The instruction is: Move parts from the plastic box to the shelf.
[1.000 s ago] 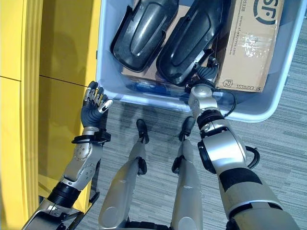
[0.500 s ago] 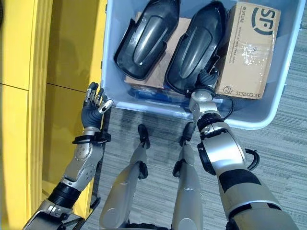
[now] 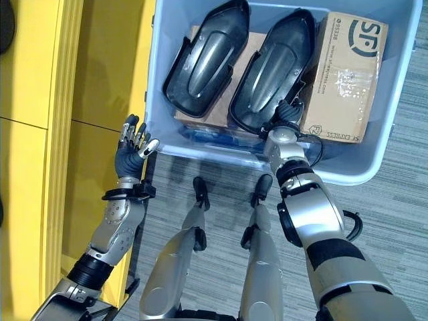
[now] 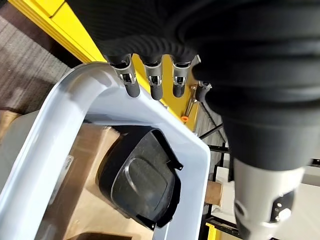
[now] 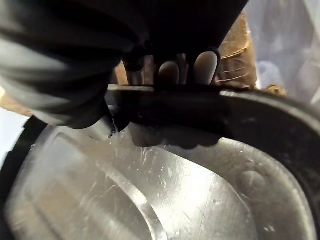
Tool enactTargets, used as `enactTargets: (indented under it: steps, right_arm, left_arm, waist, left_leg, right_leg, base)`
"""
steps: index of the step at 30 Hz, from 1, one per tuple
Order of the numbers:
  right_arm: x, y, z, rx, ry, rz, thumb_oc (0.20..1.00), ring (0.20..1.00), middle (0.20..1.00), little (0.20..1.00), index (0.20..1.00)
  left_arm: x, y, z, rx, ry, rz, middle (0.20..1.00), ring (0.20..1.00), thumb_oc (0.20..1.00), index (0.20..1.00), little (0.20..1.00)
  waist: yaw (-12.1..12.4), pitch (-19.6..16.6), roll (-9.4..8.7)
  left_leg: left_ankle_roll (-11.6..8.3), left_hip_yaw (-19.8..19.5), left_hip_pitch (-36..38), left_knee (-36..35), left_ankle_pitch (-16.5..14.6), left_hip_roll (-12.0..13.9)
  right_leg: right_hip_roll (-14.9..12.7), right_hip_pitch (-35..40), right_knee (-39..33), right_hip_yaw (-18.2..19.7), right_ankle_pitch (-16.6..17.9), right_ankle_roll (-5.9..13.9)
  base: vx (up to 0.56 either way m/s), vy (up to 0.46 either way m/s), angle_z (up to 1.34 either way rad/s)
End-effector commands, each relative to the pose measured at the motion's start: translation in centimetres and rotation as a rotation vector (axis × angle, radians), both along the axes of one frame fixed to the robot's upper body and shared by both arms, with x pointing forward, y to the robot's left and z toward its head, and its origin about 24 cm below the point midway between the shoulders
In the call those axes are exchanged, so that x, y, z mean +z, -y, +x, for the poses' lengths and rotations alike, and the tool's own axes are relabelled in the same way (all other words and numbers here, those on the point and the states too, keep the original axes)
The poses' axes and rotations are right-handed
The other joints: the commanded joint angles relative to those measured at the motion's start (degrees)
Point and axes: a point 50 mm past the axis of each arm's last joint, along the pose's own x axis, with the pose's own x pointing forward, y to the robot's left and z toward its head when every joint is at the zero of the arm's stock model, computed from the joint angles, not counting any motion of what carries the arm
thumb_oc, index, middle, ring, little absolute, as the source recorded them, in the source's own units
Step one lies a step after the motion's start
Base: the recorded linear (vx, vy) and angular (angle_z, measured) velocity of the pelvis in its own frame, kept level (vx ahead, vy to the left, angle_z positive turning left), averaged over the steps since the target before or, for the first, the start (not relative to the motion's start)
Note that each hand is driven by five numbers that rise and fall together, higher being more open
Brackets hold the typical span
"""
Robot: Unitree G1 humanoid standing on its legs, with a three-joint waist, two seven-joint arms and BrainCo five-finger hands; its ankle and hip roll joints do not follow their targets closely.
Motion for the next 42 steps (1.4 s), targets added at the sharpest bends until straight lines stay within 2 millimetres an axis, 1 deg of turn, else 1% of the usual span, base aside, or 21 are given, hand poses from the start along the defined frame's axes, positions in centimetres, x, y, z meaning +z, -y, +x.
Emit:
enactTargets:
  steps: [1, 5, 8, 9, 11, 19, 21, 22, 24, 29, 30, 31, 32, 33, 34, 35, 37, 38, 39, 42]
  right_arm:
    - [3.6, -1.5, 0.4, 0.058, 0.168, 0.020, 0.200, 0.200, 0.200, 0.200, 0.200]
    - [4.9, -2.6, 0.1, 0.099, 0.261, 0.035, 0.200, 0.200, 0.200, 0.200, 0.200]
    - [5.1, -2.9, -0.1, 0.114, 0.287, 0.048, 0.200, 0.200, 0.200, 0.200, 0.200]
    - [5.5, -3.5, -0.3, 0.141, 0.324, 0.058, 0.200, 0.200, 0.200, 0.200, 0.200]
    - [5.5, -3.9, -0.5, 0.151, 0.340, 0.067, 0.200, 0.200, 0.200, 0.200, 0.200]
    - [5.6, -5.4, -1.6, 0.232, 0.421, 0.088, 0.200, 0.200, 0.200, 0.200, 0.200]
    - [5.6, -5.8, -2.1, 0.262, 0.448, 0.095, 0.200, 0.200, 0.200, 0.200, 0.200]
    - [5.4, -6.5, -2.9, 0.309, 0.484, 0.120, 0.200, 0.200, 0.200, 0.200, 0.200]
    - [5.1, -6.7, -3.3, 0.328, 0.494, 0.130, 0.200, 0.200, 0.200, 0.200, 0.200]
    - [2.9, -6.8, -5.0, 0.399, 0.491, 0.130, 0.200, 0.200, 0.200, 0.200, 0.200]
    - [1.0, -6.8, -6.6, 0.457, 0.476, 0.127, 0.200, 0.200, 0.200, 0.200, 0.200]
    - [0.9, -6.8, -6.7, 0.457, 0.475, 0.127, 0.200, 0.200, 0.200, 0.200, 0.200]
    - [-1.3, -6.5, -8.5, 0.511, 0.443, 0.143, 0.200, 0.200, 0.200, 0.200, 0.200]
    - [-1.3, -6.5, -8.5, 0.511, 0.442, 0.143, 0.200, 0.200, 0.200, 0.200, 0.200]
    - [-2.0, -6.2, -9.1, 0.527, 0.430, 0.142, 0.200, 0.200, 0.200, 0.200, 0.200]
    - [-3.3, -5.7, -10.4, 0.544, 0.409, 0.175, 0.200, 0.200, 0.200, 0.200, 0.200]
    - [-4.0, -4.6, -11.5, 0.550, 0.389, 0.130, 0.200, 0.200, 0.200, 0.200, 0.200]
    - [-4.9, -3.8, -12.4, 0.550, 0.371, 0.148, 0.200, 0.200, 0.200, 0.200, 0.200]
    - [-4.9, -3.8, -12.4, 0.550, 0.370, 0.148, 0.200, 0.200, 0.200, 0.200, 0.200]
    - [-6.0, -2.6, -13.7, 0.548, 0.334, 0.165, 0.200, 0.200, 0.200, 0.200, 0.200]
  left_arm:
    - [1.4, -0.7, 0.1, -0.015, 0.072, 0.033, 1.000, 1.000, 1.000, 1.000, 1.000]
    - [0.8, -0.8, 0.0, -0.011, 0.047, 0.034, 1.000, 1.000, 1.000, 1.000, 1.000]
    - [0.6, -1.0, 0.0, -0.007, 0.038, 0.039, 1.000, 1.000, 1.000, 1.000, 1.000]
    - [0.5, -1.2, 0.0, -0.003, 0.036, 0.042, 1.000, 1.000, 1.000, 1.000, 1.000]
    - [-0.1, -1.4, 0.0, 0.006, 0.010, 0.045, 1.000, 1.000, 1.000, 1.000, 1.000]
    - [-0.8, -1.7, -0.3, 0.007, -0.017, 0.063, 1.000, 1.000, 1.000, 1.000, 1.000]
    - [-1.0, -1.9, -0.4, 0.008, -0.026, 0.066, 1.000, 1.000, 1.000, 1.000, 1.000]
    - [-1.2, -2.1, -0.6, 0.013, -0.037, 0.072, 1.000, 1.000, 1.000, 1.000, 1.000]
    - [-1.4, -2.3, -0.7, 0.018, -0.045, 0.076, 1.000, 1.000, 1.000, 1.000, 1.000]
    - [-2.3, -3.1, -1.3, 0.031, -0.076, 0.102, 1.000, 1.000, 1.000, 1.000, 1.000]
    - [-2.9, -3.9, -1.9, 0.046, -0.102, 0.116, 1.000, 1.000, 1.000, 1.000, 1.000]
    - [-3.0, -3.9, -2.0, 0.045, -0.103, 0.116, 1.000, 1.000, 1.000, 1.000, 1.000]
    - [-3.8, -4.5, -2.7, 0.048, -0.135, 0.134, 1.000, 1.000, 1.000, 1.000, 1.000]
    - [-3.8, -4.5, -2.7, 0.048, -0.135, 0.134, 1.000, 1.000, 1.000, 1.000, 1.000]
    - [-4.2, -4.7, -2.9, 0.048, -0.154, 0.143, 1.000, 1.000, 1.000, 1.000, 1.000]
    - [-4.6, -5.2, -3.4, 0.057, -0.166, 0.155, 1.000, 1.000, 1.000, 1.000, 1.000]
    - [-5.1, -5.8, -4.0, 0.066, -0.188, 0.165, 1.000, 1.000, 1.000, 1.000, 1.000]
    - [-5.5, -6.3, -4.5, 0.072, -0.202, 0.174, 1.000, 1.000, 1.000, 1.000, 1.000]
    - [-5.5, -6.3, -4.6, 0.072, -0.203, 0.174, 1.000, 1.000, 1.000, 1.000, 1.000]
    - [-6.1, -7.2, -5.5, 0.093, -0.229, 0.181, 1.000, 1.000, 1.000, 1.000, 1.000]
  waist:
    - [0.6, 1.5, -2.39]
    - [0.0, 0.6, -3.06]
    - [-0.2, 0.2, -3.37]
    - [-0.4, -0.3, -3.64]
    - [-0.5, -0.6, -3.85]
    - [-1.3, -2.2, -4.22]
    - [-1.5, -2.6, -4.39]
    - [-1.9, -3.3, -4.71]
    - [-2.1, -3.6, -4.81]
    - [-2.9, -5.4, -5.15]
    - [-3.5, -6.7, -5.46]
    - [-3.5, -6.7, -5.45]
    - [-4.1, -8.0, -5.90]
    - [-4.1, -8.0, -5.90]
    - [-4.4, -8.6, -6.05]
    - [-4.7, -9.5, -6.15]
    - [-5.3, -10.8, -6.26]
    - [-5.7, -12.2, -6.41]
    - [-5.6, -12.3, -6.43]
    - [-6.1, -14.5, -6.47]
  left_leg:
    - [-4.21, 0.6, 6.5, 1.6, -5.9, 1.0]
    - [-4.34, 0.5, 7.9, 1.2, -5.8, 1.1]
    - [-4.39, 0.5, 8.4, 1.1, -5.8, 1.3]
    - [-4.48, 0.5, 9.0, 1.1, -5.8, 1.4]
    - [-4.46, 0.4, 9.4, 1.1, -5.9, 1.5]
    - [-4.57, 0.5, 11.2, 0.8, -5.8, 1.7]
    - [-4.60, 0.5, 11.6, 0.8, -5.8, 1.8]
    - [-4.71, 0.6, 12.2, 0.7, -5.8, 2.0]
    - [-4.76, 0.6, 12.4, 0.7, -5.7, 2.1]
    - [-4.90, 0.5, 14.5, 0.7, -5.8, 2.5]
    - [-4.99, 0.6, 16.2, 0.7, -6.0, 2.9]
    - [-5.00, 0.6, 16.2, 0.7, -6.0, 2.9]
    - [-5.11, 0.5, 17.9, 0.6, -6.1, 3.4]
    - [-5.11, 0.5, 17.9, 0.6, -6.1, 3.4]
    - [-5.23, 0.5, 18.5, 0.5, -6.0, 3.6]
    - [-5.37, 0.4, 19.7, 0.4, -5.9, 4.0]
    - [-5.60, 0.5, 21.0, 0.4, -5.8, 4.5]
    - [-5.75, 0.7, 22.2, 0.4, -5.9, 4.9]
    - [-5.73, 0.7, 22.0, 0.4, -5.7, 4.9]
    - [-5.99, 0.8, 24.1, 0.4, -5.7, 5.5]
  right_leg:
    - [-4.9, 4.9, 6.3, 2.2, -7.1, 8.18]
    - [-4.5, 6.1, 6.1, 2.3, -7.1, 8.09]
    - [-4.5, 6.6, 6.0, 2.3, -7.1, 8.05]
    - [-4.4, 7.1, 5.9, 2.4, -7.0, 7.98]
    - [-4.3, 7.5, 5.9, 2.4, -7.1, 7.92]
    - [-4.0, 9.1, 5.6, 2.5, -7.0, 7.66]
    - [-3.9, 9.4, 5.5, 2.5, -6.9, 7.62]
    - [-3.8, 10.0, 5.2, 2.5, -6.8, 7.58]
    - [-3.7, 10.3, 5.0, 2.6, -6.8, 7.55]
    - [-3.5, 12.5, 4.8, 2.4, -6.9, 7.36]
    - [-3.3, 14.1, 4.9, 2.5, -7.4, 7.25]
    - [-3.3, 14.1, 4.9, 2.5, -7.4, 7.25]
    - [-3.1, 16.0, 4.7, 2.5, -7.9, 7.12]
    - [-3.1, 16.0, 4.7, 2.5, -7.9, 7.12]
    - [-3.1, 16.7, 4.6, 2.2, -8.1, 7.11]
    - [-3.0, 17.9, 4.5, 2.1, -8.4, 7.12]
    - [-2.6, 19.4, 4.0, 1.9, -8.6, 7.04]
    - [-2.3, 20.7, 3.6, 2.0, -8.9, 6.96]
    - [-2.3, 20.6, 3.4, 2.0, -8.7, 6.91]
    - [-1.7, 22.7, 2.9, 2.1, -9.2, 6.77]
  base:
    - [-0.01, -0.032, -0.04]
    - [0.00, -0.008, 0.00]
    - [0.00, 0.000, 0.00]
    - [0.00, 0.000, 0.00]
    - [0.00, -0.005, -0.02]
    - [-0.01, -0.010, -0.02]
    - [-0.01, -0.019, -0.02]
    - [-0.02, -0.032, -0.05]
    - [0.00, -0.025, -0.05]
    - [0.01, -0.034, -0.03]
    - [0.04, -0.058, -0.05]
    - [0.07, -0.091, -0.06]
    - [0.04, -0.051, -0.09]
    - [0.06, -0.067, 0.01]
    - [0.04, -0.047, -0.05]
    - [0.06, -0.064, -0.01]
    - [0.05, -0.059, 0.02]
    - [0.04, -0.041, 0.08]
    - [0.03, -0.046, 0.02]
    - [0.04, -0.050, -0.10]
